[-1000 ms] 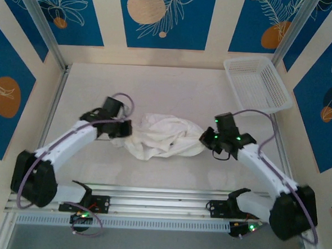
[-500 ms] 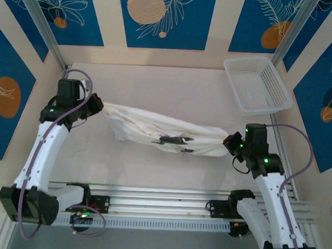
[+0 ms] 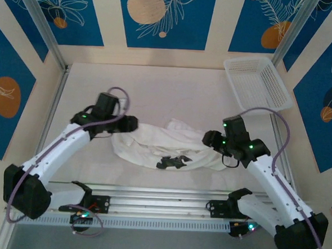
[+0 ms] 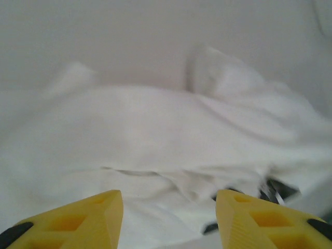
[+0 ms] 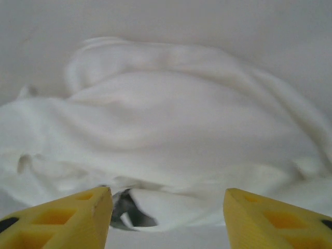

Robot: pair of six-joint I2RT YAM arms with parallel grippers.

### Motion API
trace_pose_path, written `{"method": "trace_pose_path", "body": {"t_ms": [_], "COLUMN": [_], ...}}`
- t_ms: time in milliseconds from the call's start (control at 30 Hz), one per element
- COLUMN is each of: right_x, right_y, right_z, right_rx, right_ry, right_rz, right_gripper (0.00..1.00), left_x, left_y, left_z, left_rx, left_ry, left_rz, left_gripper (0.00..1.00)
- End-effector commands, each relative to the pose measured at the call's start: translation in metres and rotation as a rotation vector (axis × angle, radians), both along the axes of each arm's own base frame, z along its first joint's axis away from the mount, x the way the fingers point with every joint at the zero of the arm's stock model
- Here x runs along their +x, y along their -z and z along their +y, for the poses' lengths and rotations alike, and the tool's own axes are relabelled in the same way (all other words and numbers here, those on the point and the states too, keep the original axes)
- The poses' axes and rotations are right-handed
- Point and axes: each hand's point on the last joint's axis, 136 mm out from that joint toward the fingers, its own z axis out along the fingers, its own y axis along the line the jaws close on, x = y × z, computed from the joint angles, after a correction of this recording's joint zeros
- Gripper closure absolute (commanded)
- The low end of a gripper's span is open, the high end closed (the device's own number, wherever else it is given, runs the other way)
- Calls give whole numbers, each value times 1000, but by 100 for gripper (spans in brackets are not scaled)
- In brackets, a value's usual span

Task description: Fold the inside-out t-shirt

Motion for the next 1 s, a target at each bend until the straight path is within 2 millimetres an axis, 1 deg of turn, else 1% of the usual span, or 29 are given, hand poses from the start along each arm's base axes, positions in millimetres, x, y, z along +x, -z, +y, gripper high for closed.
{"method": "trace_pose_path", "body": {"t_ms": [0, 67, 133, 200, 300, 333, 367, 400, 467, 500, 533, 633, 700, 800, 900, 967], "right_x": [17, 23, 31, 38, 48, 52, 58, 65, 75, 78, 79, 74, 72, 65, 54, 50], "right_y": [-13, -1, 21, 50, 83, 88, 92, 90, 76, 63, 51, 11, -15, -47, -64, -68], "right_z": [36, 67, 88, 108, 124, 127, 128, 129, 132, 135, 140, 152, 153, 154, 158, 160], "right_rx": [-196, -304, -395, -444, -471, -479, -486, -492, -464, -422, -369, -116, 77, 304, 417, 448], "right_ry": [-238, -407, -534, -644, -720, -724, -722, -709, -688, -678, -675, -648, -599, -572, -578, -571], "right_rz": [-138, -127, -67, 10, 105, 116, 121, 109, 67, 42, 16, -16, 4, 38, 82, 103], "right_gripper": [33, 29, 28, 27, 28, 31, 42, 60, 91, 100, 100, 100, 100, 100, 100, 100], "left_x": [-22, -31, -37, -41, -48, -50, -51, -52, -49, -49, -48, -53, -59, -65, -62, -58], "left_y": [26, 42, 54, 66, 74, 75, 77, 78, 79, 78, 76, 65, 55, 46, 46, 44], "left_z": [-45, -62, -67, -60, -47, -45, -42, -40, -36, -35, -37, -49, -60, -73, -79, -88], "left_rx": [49, 56, 35, 49, 91, 92, 89, 82, 62, 42, 13, -106, -158, -186, -200, -225], "left_ry": [175, 208, 198, 170, 157, 151, 141, 132, 98, 88, 86, 118, 143, 160, 135, 157], "left_rz": [44, 81, 116, 140, 157, 153, 146, 131, 86, 64, 41, -6, -25, -52, -52, -64], "left_gripper": [50, 49, 47, 45, 41, 40, 38, 37, 36, 35, 35, 33, 32, 31, 30, 27]}}
